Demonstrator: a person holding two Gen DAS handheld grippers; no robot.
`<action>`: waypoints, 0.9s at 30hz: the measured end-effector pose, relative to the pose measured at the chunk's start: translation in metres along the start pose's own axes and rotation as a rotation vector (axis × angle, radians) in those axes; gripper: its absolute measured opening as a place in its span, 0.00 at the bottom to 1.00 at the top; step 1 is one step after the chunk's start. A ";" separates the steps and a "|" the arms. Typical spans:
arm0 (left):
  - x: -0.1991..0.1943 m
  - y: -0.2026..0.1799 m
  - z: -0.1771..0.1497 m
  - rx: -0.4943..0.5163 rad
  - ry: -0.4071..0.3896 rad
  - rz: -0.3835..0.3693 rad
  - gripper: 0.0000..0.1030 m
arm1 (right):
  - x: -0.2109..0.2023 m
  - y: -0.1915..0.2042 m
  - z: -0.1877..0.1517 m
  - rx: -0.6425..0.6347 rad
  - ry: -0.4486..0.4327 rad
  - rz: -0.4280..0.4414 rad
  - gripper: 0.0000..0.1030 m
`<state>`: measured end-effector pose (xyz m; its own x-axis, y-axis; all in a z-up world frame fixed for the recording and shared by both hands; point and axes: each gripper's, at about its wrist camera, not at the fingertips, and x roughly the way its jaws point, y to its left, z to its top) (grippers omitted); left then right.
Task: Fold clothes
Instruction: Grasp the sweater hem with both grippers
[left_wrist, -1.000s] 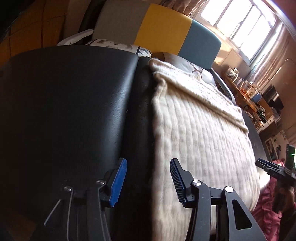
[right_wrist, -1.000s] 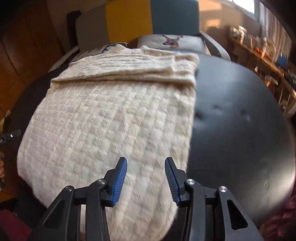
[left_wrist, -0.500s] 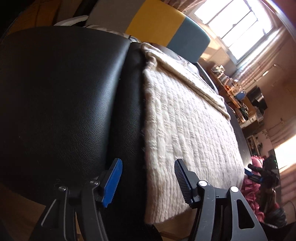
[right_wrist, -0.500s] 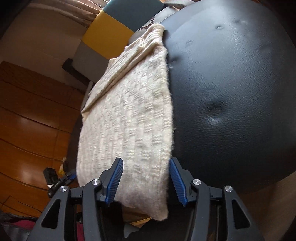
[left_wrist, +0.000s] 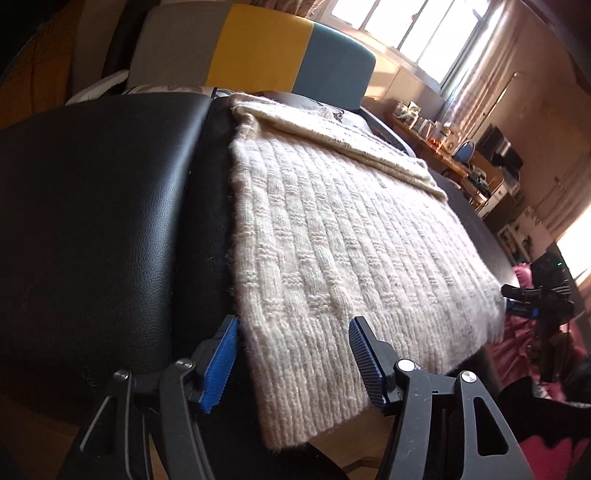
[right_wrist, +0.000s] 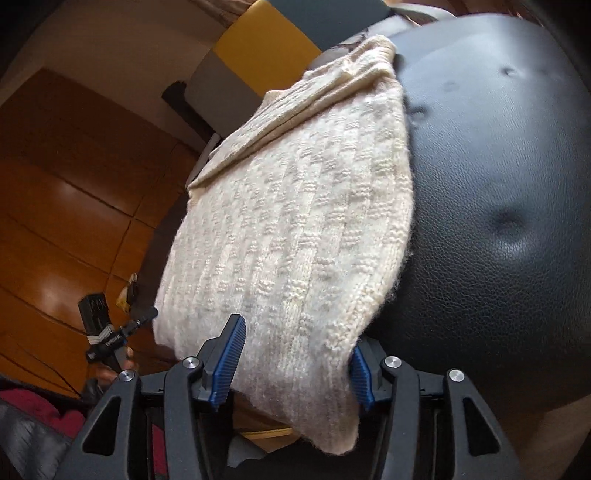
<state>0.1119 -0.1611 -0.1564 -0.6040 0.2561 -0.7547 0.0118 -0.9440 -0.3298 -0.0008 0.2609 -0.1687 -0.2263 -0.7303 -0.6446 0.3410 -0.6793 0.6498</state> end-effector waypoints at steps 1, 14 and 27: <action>0.001 -0.001 0.001 -0.002 0.004 0.006 0.59 | 0.001 0.005 -0.001 -0.034 0.009 -0.015 0.52; -0.001 0.015 0.003 -0.104 0.053 -0.022 0.08 | 0.001 -0.001 -0.002 -0.017 0.029 -0.093 0.10; 0.000 0.023 0.007 -0.154 0.089 -0.083 0.08 | 0.013 -0.008 -0.002 0.039 0.051 0.010 0.12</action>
<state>0.1067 -0.1838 -0.1601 -0.5348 0.3559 -0.7664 0.0905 -0.8776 -0.4708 -0.0047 0.2569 -0.1834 -0.1759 -0.7331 -0.6570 0.3070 -0.6749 0.6710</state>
